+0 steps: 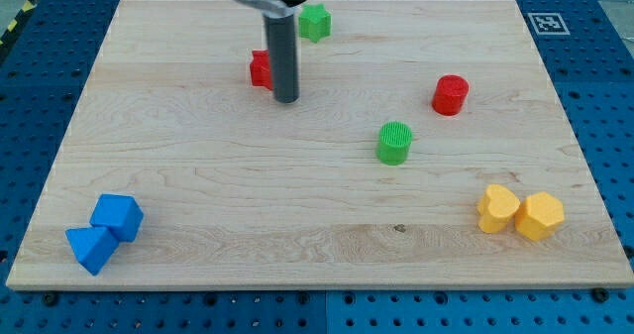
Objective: Place the red star at the center left of the board
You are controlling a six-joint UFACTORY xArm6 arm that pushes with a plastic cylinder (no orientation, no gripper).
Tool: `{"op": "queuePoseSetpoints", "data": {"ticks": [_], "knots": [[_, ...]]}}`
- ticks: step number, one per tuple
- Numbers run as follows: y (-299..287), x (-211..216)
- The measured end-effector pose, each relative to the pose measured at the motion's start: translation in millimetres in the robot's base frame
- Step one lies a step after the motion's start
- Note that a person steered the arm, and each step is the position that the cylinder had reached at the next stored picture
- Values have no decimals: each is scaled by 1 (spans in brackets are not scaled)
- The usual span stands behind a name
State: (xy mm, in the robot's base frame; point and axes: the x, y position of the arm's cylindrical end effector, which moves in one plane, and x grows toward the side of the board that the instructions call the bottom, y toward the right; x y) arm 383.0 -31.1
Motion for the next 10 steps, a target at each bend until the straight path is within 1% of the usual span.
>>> {"op": "queuePoseSetpoints", "data": {"ticks": [1, 2, 4, 5, 6, 7, 8, 9, 10], "knots": [[7, -25], [2, -34], [-65, -34], [-78, -34], [-79, -48], [-110, -47], [-144, -37], [-165, -27], [-178, -27]]}}
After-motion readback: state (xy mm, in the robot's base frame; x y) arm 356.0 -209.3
